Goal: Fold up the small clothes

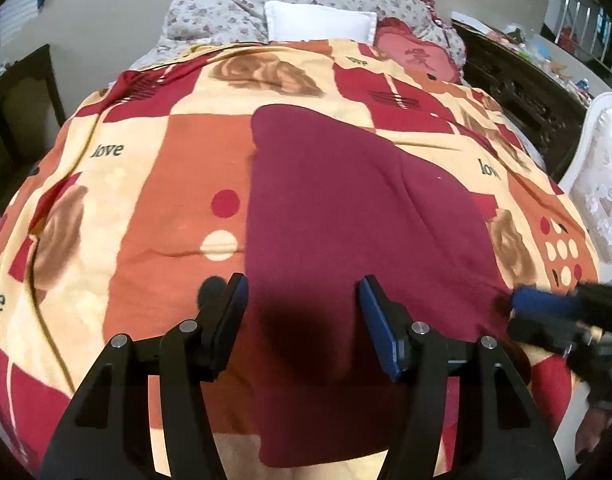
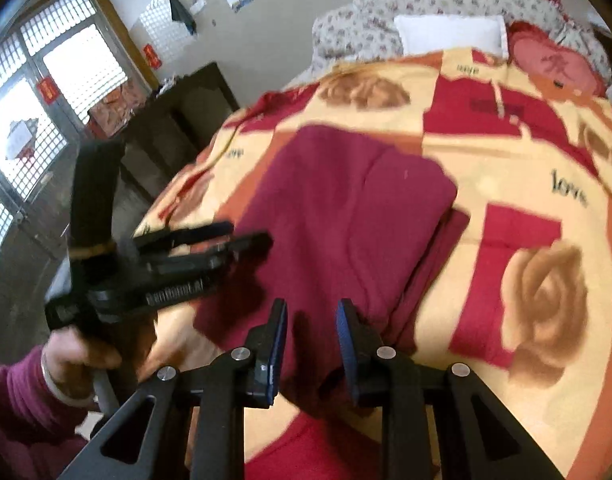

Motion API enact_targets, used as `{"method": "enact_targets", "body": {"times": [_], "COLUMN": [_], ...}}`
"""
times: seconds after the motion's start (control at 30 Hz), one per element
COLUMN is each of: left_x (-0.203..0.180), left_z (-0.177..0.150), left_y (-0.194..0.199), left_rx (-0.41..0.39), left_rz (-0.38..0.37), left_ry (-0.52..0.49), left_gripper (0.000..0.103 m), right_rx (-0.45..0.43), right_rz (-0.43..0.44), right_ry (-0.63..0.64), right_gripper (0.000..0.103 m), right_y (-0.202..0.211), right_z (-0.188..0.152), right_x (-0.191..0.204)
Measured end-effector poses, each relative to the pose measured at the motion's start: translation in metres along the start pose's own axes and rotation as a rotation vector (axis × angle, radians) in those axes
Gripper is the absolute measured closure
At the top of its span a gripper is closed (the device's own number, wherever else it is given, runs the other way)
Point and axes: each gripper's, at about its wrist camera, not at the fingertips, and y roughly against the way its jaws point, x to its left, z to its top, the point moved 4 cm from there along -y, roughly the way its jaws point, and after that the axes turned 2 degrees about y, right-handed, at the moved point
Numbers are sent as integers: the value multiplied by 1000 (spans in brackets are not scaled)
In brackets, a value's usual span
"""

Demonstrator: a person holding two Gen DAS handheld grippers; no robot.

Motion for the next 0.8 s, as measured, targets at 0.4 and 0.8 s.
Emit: {"method": "enact_targets", "body": {"times": [0.4, 0.8], "left_x": [7, 6], "left_z": [3, 5], "left_y": [20, 35], "left_rx": [-53, -83], "left_rz": [66, 56], "left_ry": [-7, 17], "left_gripper": [45, 45], "right_rx": [55, -49], "right_rz": [-204, -248], "right_ry": [9, -26], "right_gripper": [78, 49], "right_y": [-57, -8], "right_z": [20, 21], "right_x": [-28, 1]}}
